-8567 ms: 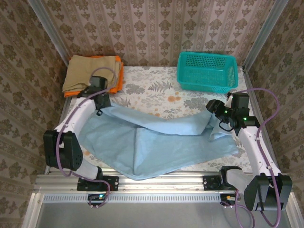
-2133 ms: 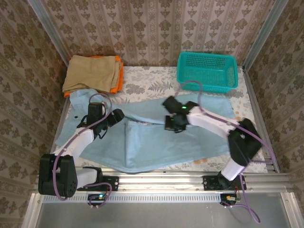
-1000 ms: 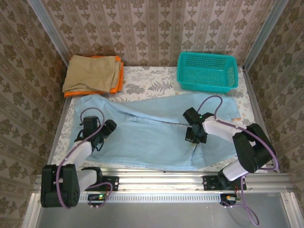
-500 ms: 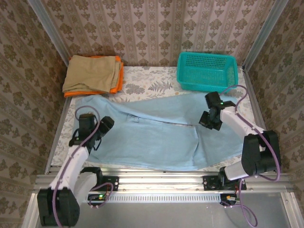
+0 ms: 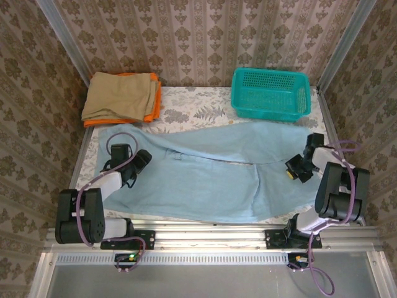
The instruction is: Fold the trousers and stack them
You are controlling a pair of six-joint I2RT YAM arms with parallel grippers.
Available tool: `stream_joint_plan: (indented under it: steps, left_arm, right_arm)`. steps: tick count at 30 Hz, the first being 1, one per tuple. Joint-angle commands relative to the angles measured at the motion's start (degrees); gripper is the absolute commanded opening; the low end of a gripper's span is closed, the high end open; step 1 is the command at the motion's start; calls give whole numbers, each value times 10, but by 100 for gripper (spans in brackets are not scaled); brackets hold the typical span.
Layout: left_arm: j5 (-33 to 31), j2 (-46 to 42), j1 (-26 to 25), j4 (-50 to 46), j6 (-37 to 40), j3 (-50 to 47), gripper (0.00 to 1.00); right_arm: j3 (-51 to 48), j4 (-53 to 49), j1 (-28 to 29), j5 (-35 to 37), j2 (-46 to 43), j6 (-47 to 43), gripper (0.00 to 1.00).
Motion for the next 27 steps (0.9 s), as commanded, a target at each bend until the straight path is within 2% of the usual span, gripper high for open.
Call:
stream_joint_plan:
  steps: [1, 8, 11, 13, 16, 22, 27]
  left_arm:
    - [5, 9, 22, 38, -15, -23, 75]
    - [22, -21, 64, 30, -34, -62, 74]
    - [28, -57, 68, 4, -40, -79, 73]
    - [24, -94, 68, -20, -44, -96, 73]
    - [8, -165, 68, -79, -45, -114, 73]
    - [-6, -283, 70, -192, -39, -105, 74]
    - [-2, -283, 75, -219, -12, -35, 76]
  right_arm:
    - [-43, 2, -67, -19, -17, 24, 0]
    - [-63, -38, -175, -37, -97, 26, 0]
    - [-60, -52, -185, -41, -113, 18, 0]
    - [-64, -39, -181, -68, -121, 22, 0]
    - [-47, -33, -125, -79, -129, 28, 0]
    - [41, -33, 81, -26, -123, 67, 0]
    - [130, -34, 193, 7, -88, 65, 0]
